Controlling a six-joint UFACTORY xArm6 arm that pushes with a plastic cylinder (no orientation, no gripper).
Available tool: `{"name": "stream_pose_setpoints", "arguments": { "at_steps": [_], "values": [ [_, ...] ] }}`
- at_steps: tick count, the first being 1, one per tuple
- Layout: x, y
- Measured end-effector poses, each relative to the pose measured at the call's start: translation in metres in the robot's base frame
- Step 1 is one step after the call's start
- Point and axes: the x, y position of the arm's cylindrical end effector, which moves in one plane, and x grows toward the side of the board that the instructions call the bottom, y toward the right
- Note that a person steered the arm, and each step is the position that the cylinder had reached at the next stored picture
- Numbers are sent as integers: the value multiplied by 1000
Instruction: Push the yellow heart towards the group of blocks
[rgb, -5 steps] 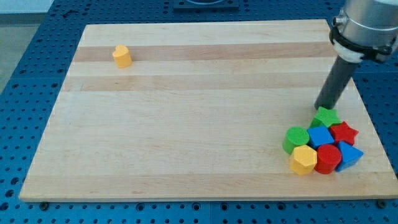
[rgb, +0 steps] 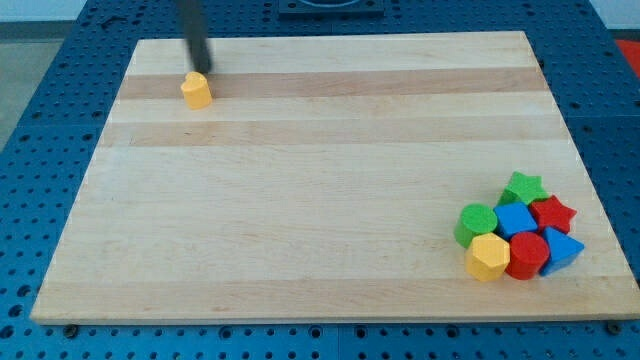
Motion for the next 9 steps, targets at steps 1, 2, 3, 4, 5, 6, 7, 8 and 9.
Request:
{"name": "stream_pose_setpoints", "arguments": {
  "at_steps": [1,2,3,4,5,6,7,8,9],
  "values": [
    [28,-59],
    [51,-58],
    [51,-26],
    [50,9],
    [50,57],
    [50,109],
    [52,158],
    [59,203],
    [71,206]
  ]
}}
